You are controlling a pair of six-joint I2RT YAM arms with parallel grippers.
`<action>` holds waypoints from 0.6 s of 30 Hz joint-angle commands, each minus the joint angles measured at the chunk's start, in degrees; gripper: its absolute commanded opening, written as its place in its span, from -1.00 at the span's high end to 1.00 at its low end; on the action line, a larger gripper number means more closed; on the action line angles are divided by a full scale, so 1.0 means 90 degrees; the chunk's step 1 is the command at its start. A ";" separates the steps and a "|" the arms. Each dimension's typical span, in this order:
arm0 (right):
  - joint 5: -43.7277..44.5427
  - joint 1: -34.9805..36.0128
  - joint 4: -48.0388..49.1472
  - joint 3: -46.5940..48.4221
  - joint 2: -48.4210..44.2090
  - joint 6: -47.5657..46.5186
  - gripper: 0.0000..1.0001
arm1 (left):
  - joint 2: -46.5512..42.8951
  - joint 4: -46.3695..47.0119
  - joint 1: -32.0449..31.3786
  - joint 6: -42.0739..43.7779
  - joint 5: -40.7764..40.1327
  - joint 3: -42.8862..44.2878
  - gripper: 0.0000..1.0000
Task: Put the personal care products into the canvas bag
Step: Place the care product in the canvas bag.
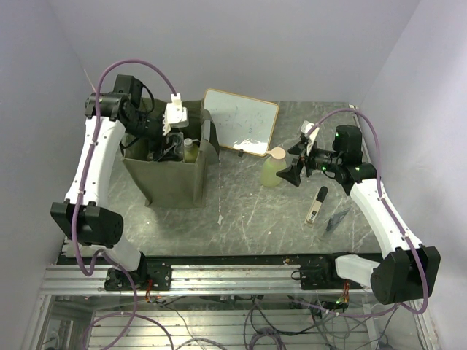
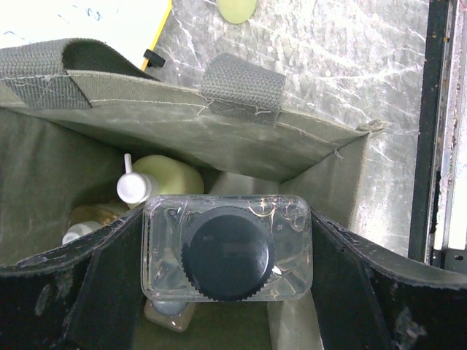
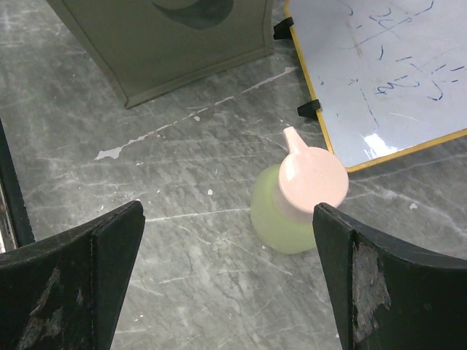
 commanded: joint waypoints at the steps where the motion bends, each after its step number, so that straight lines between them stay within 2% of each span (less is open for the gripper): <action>1: -0.0042 0.0016 0.0122 -0.0110 -0.0007 -0.0064 -0.99 | 0.0105 0.0435 0.0019 0.0381 0.0909 0.0119 0.86; 7: -0.0072 0.0013 0.0165 -0.0142 0.0027 -0.0043 -0.99 | 0.0533 0.0672 0.0014 0.0155 0.1275 0.0200 0.86; 18: -0.0067 0.0009 0.0180 -0.0171 0.0106 -0.0035 -0.99 | 0.1053 0.0139 -0.0206 0.1075 0.1190 -0.0026 0.86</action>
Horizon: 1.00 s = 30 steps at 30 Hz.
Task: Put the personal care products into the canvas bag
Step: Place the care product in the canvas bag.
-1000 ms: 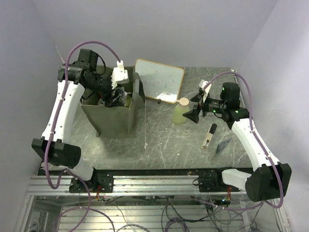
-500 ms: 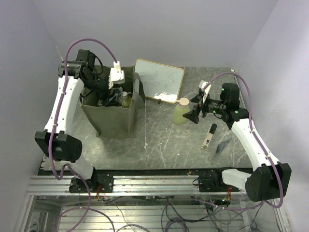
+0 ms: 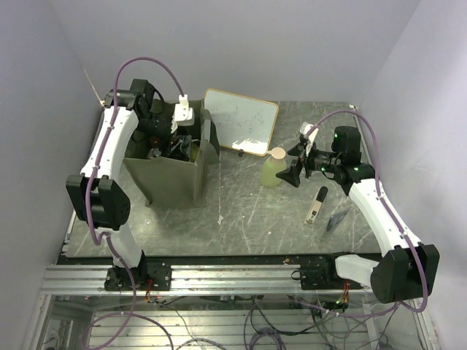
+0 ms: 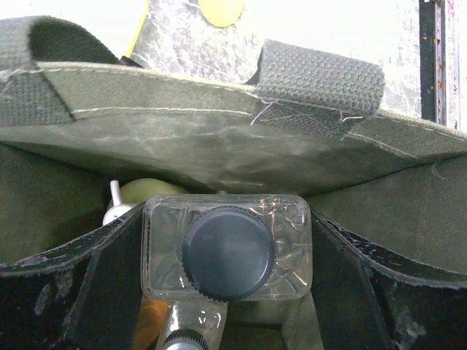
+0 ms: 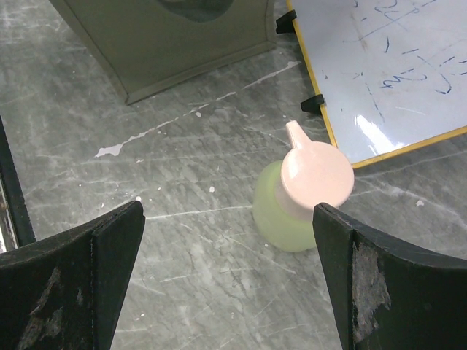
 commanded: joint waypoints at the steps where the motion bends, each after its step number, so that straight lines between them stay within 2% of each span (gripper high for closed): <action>1: -0.0054 0.0015 0.0137 -0.0076 0.0052 -0.0042 -0.99 | -0.0021 -0.0045 -0.0167 0.0664 0.0684 -0.0037 0.86; 11: -0.0043 -0.0008 0.0163 -0.0098 -0.0028 -0.0022 -0.99 | 0.0288 -0.0174 -0.0284 0.1356 0.1017 -0.0392 0.86; 30: -0.0113 -0.0072 0.0147 -0.0117 0.0028 -0.0045 -0.99 | 0.0152 0.0597 -0.0455 0.1235 0.1320 -0.1135 0.86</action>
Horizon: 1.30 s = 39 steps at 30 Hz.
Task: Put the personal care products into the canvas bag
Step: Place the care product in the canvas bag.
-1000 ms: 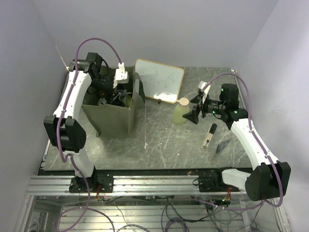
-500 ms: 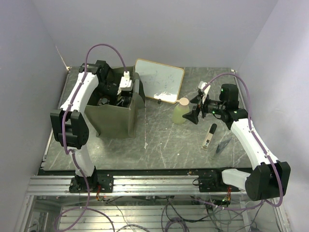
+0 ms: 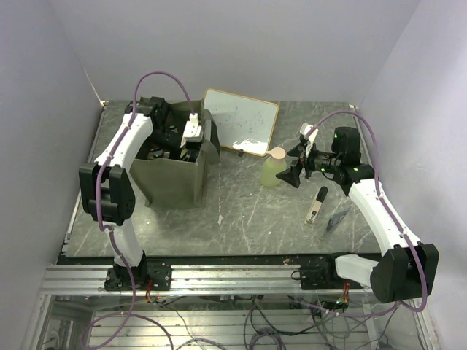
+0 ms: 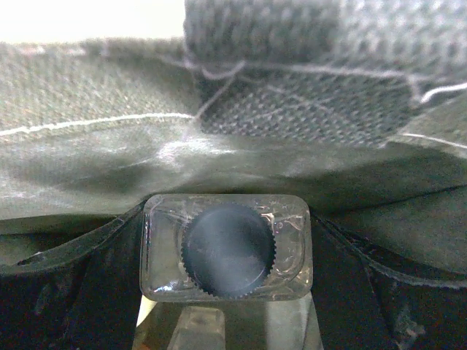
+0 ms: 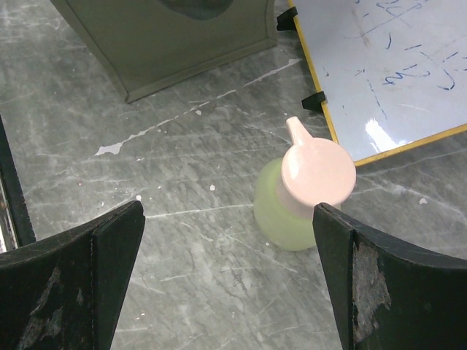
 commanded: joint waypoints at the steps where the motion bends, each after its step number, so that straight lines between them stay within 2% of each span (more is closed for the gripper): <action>1: -0.0085 -0.0026 0.0107 -0.0057 -0.0011 -0.0055 -0.99 | -0.0263 0.0313 -0.0078 0.0077 0.0887 -0.0131 0.86; 6: -0.0075 -0.0030 0.0132 -0.0086 -0.0019 -0.0050 -0.99 | -0.0183 0.0195 -0.0083 0.0286 0.0695 -0.0261 0.86; 13: -0.0076 -0.0031 0.0146 -0.0086 0.0005 -0.0033 -0.99 | -0.0341 0.0850 -0.0103 -0.0093 0.0442 -0.0716 0.79; 23: -0.0055 -0.0033 0.0142 -0.0091 0.0018 -0.0041 -0.99 | -0.0165 0.0927 -0.0139 -0.0152 0.0206 -0.0874 0.65; 39: -0.0085 -0.0034 0.0147 -0.0091 0.0019 -0.0033 -0.99 | -0.0307 0.0911 -0.0152 -0.0059 -0.0057 -0.0864 -0.04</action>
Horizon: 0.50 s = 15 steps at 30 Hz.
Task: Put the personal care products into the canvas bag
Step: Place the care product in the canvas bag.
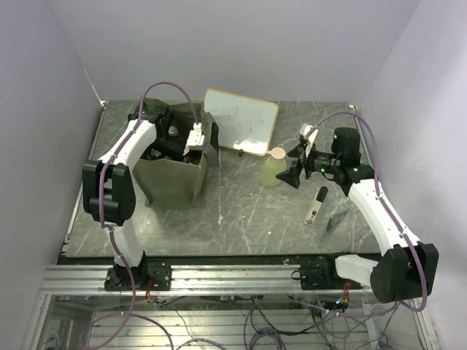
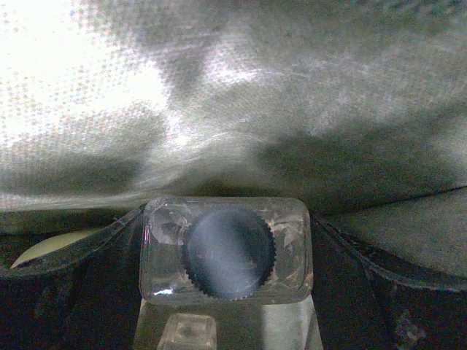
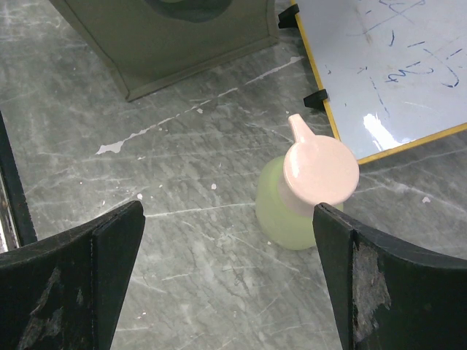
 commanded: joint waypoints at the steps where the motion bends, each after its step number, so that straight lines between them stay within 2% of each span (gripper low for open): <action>1: -0.0077 -0.0028 0.0149 -0.0053 0.0012 -0.0021 -0.99 | -0.0320 0.0059 -0.0062 0.0119 0.0231 0.0061 -0.06; 15: -0.0097 -0.0031 0.0149 -0.0053 -0.0007 -0.0026 -0.99 | -0.0499 0.0205 -0.0062 -0.0092 0.0086 0.0154 -0.58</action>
